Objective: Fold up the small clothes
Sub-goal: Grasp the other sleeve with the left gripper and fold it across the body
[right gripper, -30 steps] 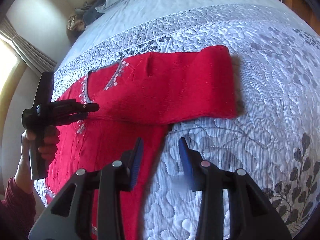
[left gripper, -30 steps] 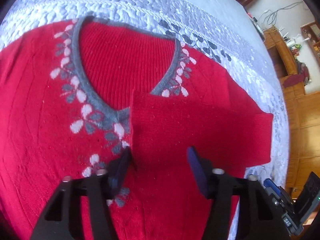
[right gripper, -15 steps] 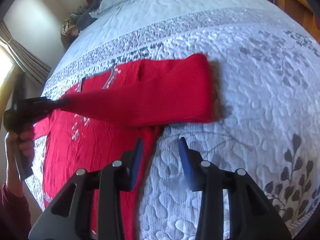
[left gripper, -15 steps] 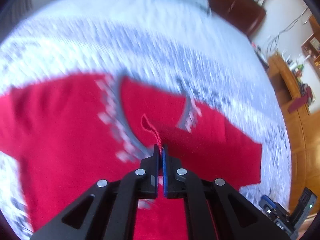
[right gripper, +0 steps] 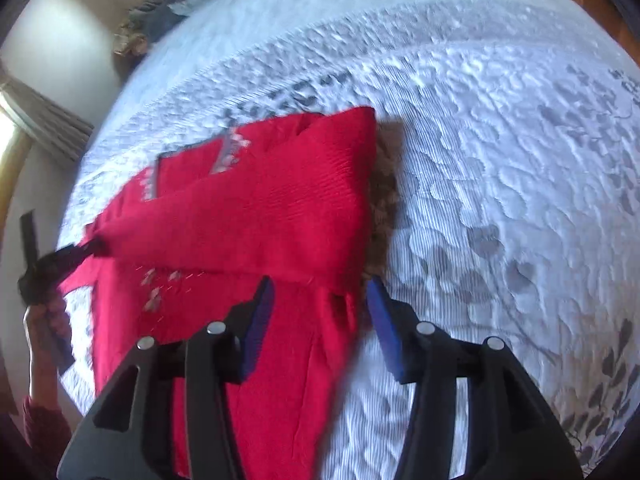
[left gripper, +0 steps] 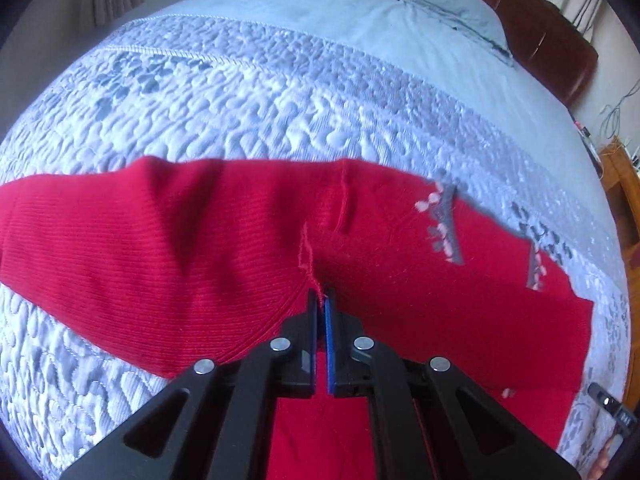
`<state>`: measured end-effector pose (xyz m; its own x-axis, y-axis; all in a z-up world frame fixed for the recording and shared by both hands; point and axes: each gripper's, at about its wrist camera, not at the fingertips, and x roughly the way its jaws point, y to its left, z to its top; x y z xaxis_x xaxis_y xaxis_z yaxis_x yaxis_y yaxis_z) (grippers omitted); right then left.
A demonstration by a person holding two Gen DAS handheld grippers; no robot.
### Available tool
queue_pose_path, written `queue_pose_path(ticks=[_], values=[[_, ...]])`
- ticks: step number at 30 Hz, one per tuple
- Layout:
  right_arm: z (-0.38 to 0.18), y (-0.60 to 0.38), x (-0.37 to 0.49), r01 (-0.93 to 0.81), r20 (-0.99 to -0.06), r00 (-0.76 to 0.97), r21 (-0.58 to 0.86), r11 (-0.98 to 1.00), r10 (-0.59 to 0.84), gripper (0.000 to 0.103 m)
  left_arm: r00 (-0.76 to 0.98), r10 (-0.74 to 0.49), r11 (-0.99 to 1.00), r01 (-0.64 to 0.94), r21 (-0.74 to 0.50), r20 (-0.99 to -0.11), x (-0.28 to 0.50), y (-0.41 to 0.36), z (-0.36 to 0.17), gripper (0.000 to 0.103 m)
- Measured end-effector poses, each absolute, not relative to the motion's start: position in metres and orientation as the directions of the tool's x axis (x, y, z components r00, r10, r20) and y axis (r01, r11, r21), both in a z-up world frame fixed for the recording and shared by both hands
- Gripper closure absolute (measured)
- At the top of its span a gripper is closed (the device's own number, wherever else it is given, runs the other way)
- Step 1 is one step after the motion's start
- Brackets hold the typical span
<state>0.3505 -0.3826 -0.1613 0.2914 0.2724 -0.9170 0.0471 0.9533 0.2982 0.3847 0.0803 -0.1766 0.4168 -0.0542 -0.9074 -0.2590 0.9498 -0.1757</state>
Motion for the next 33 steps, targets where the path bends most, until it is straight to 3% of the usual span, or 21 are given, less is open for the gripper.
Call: queue_pose_path(ticks=[8,10,12,15,22,26,31,32,33], values=[[-0.194,-0.373,0.366,0.043,-0.971,0.209,0.123,0.991,0.112,0.059,0.399,-0.034,0.969,-0.21,-0.128,-0.916,0.383,0.075,-0.197,0.092],[-0.184,-0.369,0.362,0.044,-0.971,0.22,0.102,0.994,0.09,0.059,0.389,-0.037,0.967,-0.217,-0.131,-0.92,0.378,0.081,-0.188,0.08],[-0.166,-0.366,0.355,0.034,-0.957,0.273,0.108,0.994,0.095,0.059,0.421,-0.049,0.96,-0.232,-0.159,-0.906,0.367,0.099,-0.17,0.055],[-0.137,-0.354,0.339,-0.018,-0.933,0.346,0.105,0.994,0.104,0.055,0.457,-0.03,0.947,-0.273,-0.172,-0.889,0.349,0.141,-0.147,0.042],[-0.117,-0.316,0.303,-0.14,-0.927,0.352,0.086,0.986,0.13,0.055,0.357,0.187,0.795,-0.602,-0.073,-0.915,0.284,0.336,-0.139,0.043],[-0.113,-0.296,0.291,-0.163,-0.923,0.354,0.098,0.982,0.151,0.054,0.329,0.205,0.62,-0.772,-0.137,-0.922,0.25,0.441,-0.146,0.046],[-0.111,-0.277,0.28,-0.186,-0.927,0.356,0.052,0.981,0.116,0.052,0.427,0.114,0.5,-0.805,-0.32,-0.897,0.237,0.502,-0.158,0.051],[-0.111,-0.274,0.279,-0.19,-0.927,0.361,0.036,0.981,0.104,0.052,0.44,0.12,0.502,-0.8,-0.328,-0.89,0.24,0.505,-0.157,0.053],[-0.11,-0.271,0.278,-0.191,-0.927,0.364,0.024,0.981,0.093,0.052,0.442,0.131,0.512,-0.797,-0.321,-0.887,0.244,0.506,-0.156,0.063]])
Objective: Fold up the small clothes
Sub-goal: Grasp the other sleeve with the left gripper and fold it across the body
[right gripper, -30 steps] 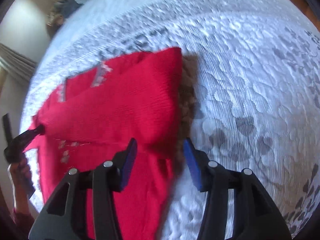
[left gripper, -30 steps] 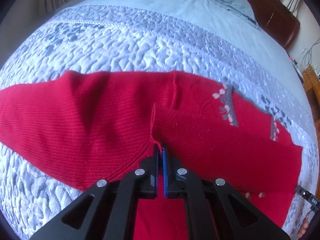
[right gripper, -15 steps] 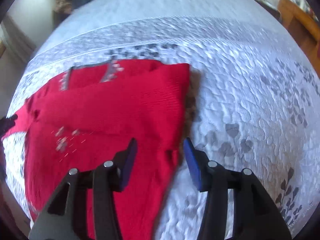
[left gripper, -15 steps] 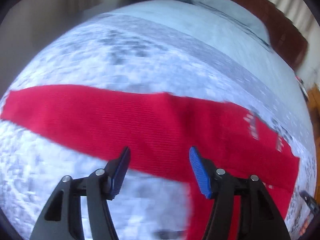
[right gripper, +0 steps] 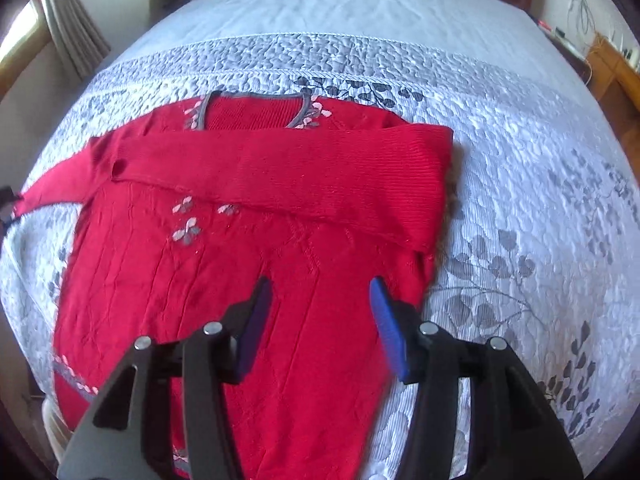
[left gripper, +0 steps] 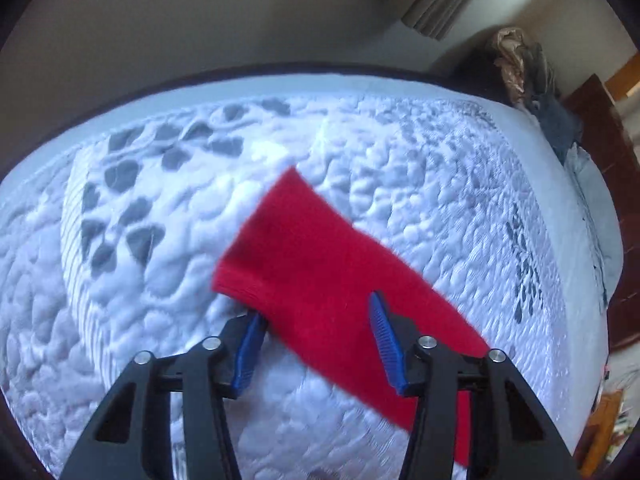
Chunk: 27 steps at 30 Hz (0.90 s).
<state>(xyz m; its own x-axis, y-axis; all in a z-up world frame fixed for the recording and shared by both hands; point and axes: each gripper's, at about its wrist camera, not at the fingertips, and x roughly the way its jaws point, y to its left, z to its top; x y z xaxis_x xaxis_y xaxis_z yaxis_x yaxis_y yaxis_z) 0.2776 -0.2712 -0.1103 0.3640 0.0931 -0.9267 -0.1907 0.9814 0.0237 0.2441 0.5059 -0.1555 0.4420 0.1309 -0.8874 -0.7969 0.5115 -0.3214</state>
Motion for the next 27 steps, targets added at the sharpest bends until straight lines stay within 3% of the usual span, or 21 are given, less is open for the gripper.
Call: queue_pose_path(ticks=[3,5,11,16,27], values=[[-0.109,-0.269,0.276,-0.183,-0.926,0.36,0.048,0.982,0.112,0.052,0.437,0.15,0.497,-0.809,-0.315,-0.887,0.253,0.506,-0.158,0.088],[-0.108,-0.271,0.276,-0.17,-0.925,0.361,0.059,0.984,0.118,0.052,0.445,0.155,0.51,-0.8,-0.315,-0.882,0.259,0.504,-0.157,0.093],[-0.105,-0.278,0.266,-0.16,-0.917,0.376,0.076,0.984,0.132,0.052,0.511,0.233,0.574,-0.759,-0.307,-0.828,0.265,0.476,-0.129,0.095],[-0.105,-0.295,0.254,-0.139,-0.913,0.383,0.095,0.986,0.142,0.051,0.618,0.222,0.718,-0.627,-0.302,-0.754,0.286,0.403,-0.082,0.095],[-0.115,-0.337,0.236,-0.096,-0.908,0.39,0.125,0.988,0.152,0.051,0.697,-0.122,0.921,-0.186,-0.343,-0.706,0.354,0.159,-0.042,0.095]])
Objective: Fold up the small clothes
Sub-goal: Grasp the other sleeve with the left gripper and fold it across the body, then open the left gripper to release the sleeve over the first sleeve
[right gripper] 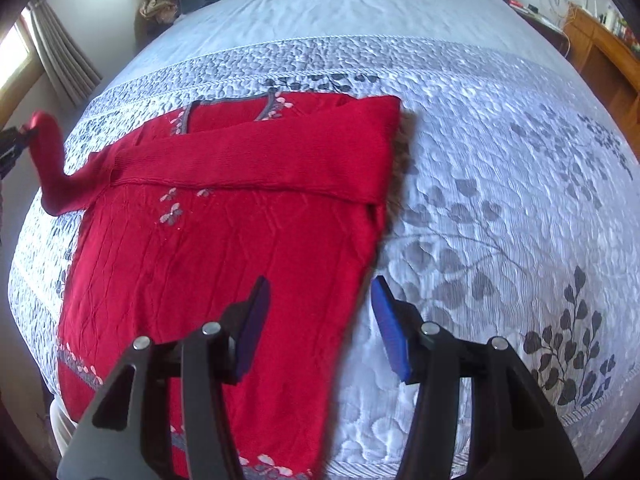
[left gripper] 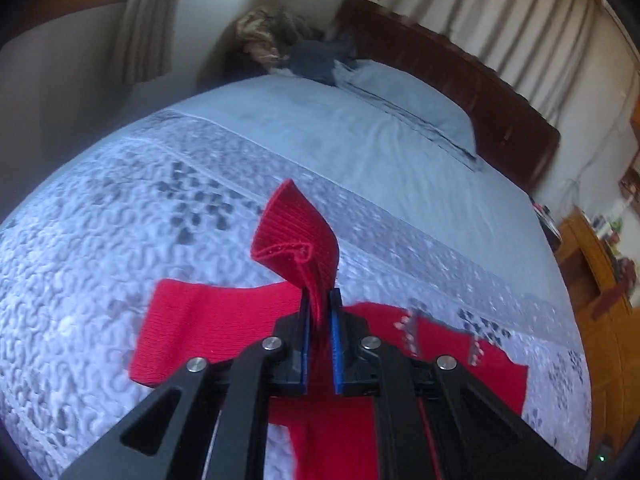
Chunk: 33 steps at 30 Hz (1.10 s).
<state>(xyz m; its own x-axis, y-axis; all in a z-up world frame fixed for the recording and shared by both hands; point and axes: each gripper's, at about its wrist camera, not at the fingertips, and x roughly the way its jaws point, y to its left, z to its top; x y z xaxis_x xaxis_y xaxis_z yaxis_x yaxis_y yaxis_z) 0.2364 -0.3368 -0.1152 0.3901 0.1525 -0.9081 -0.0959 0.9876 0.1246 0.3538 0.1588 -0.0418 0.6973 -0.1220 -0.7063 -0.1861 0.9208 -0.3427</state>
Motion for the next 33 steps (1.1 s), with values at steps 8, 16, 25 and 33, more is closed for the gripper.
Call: queue_pose_path(ticks=[8,16,25,33], values=[[-0.133,-0.349,0.229,-0.094,-0.906,0.378,0.166,0.982,0.189,0.051,0.579,-0.29,0.93,-0.019,-0.368,-0.762,0.377,0.003,-0.091,0.095],[-0.138,-0.359,0.225,-0.08,-0.907,0.372,0.179,0.981,0.196,0.046,0.385,-0.309,0.951,0.11,-0.29,-0.87,0.355,-0.086,-0.151,0.093],[-0.123,-0.315,0.263,-0.141,-0.88,0.348,0.293,0.946,0.324,0.046,0.497,-0.199,0.98,0.122,-0.16,-0.845,0.297,0.008,-0.106,0.066],[-0.159,-0.24,0.34,-0.134,-0.886,0.132,0.429,0.894,0.445,0.048,0.431,0.019,0.989,-0.141,-0.047,-0.902,0.336,0.11,-0.142,0.066]])
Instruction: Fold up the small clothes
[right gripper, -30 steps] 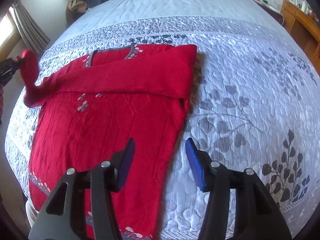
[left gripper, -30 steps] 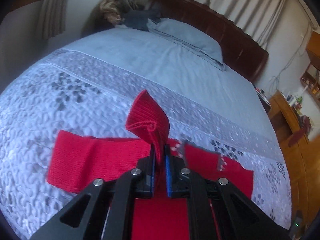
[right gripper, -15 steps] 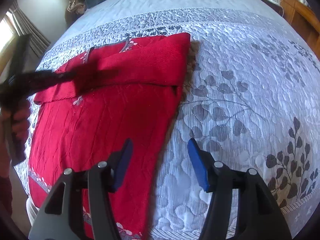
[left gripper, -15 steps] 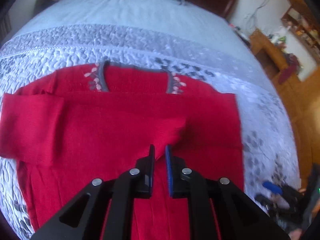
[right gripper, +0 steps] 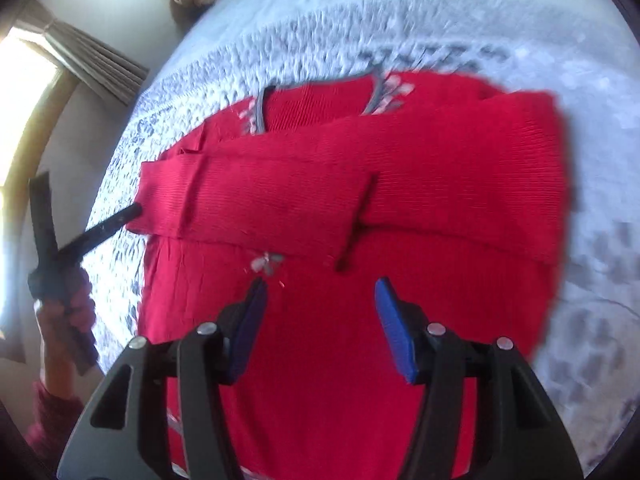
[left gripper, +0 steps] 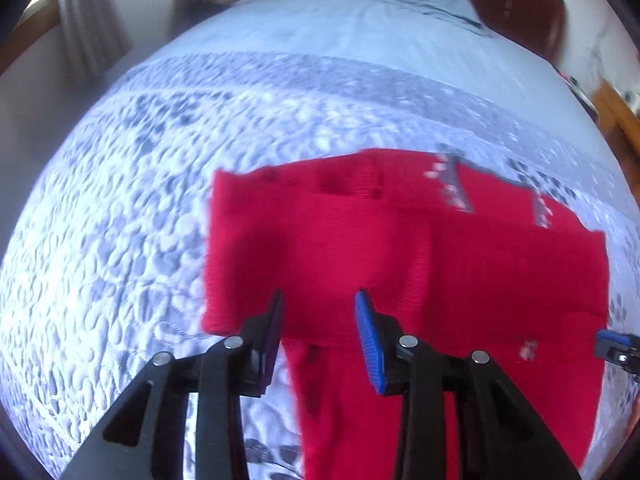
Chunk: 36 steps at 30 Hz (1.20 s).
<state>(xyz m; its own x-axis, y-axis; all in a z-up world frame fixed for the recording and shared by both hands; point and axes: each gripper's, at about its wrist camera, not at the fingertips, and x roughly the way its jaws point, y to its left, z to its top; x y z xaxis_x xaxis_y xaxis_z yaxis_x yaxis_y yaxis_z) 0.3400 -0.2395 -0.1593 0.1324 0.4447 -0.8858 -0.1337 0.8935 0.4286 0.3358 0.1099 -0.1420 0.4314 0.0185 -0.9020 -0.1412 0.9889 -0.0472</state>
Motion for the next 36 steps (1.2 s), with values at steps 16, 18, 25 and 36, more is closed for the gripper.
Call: queue_pose_path(ticks=[16,18,25,36], values=[[-0.093,-0.264,0.365,-0.199,-0.846,0.294,0.401,0.894,0.445,0.102,0.506,0.058,0.971,-0.23,-0.069,-0.861,0.338,0.142,-0.135,0.057],[-0.079,-0.278,0.359,-0.216,-0.846,0.339,0.356,0.909,0.412,0.102,0.502,0.063,0.974,-0.218,-0.056,-0.862,0.342,0.137,-0.136,0.057],[-0.159,-0.329,0.352,-0.101,-0.955,0.168,0.228,0.968,0.243,0.098,0.411,0.115,0.984,-0.173,0.047,-0.904,0.356,0.1,-0.172,0.057],[-0.158,-0.361,0.379,-0.015,-0.915,0.207,0.352,0.936,0.347,0.067,0.447,0.133,0.987,-0.139,0.078,-0.884,0.365,0.079,-0.153,0.051]])
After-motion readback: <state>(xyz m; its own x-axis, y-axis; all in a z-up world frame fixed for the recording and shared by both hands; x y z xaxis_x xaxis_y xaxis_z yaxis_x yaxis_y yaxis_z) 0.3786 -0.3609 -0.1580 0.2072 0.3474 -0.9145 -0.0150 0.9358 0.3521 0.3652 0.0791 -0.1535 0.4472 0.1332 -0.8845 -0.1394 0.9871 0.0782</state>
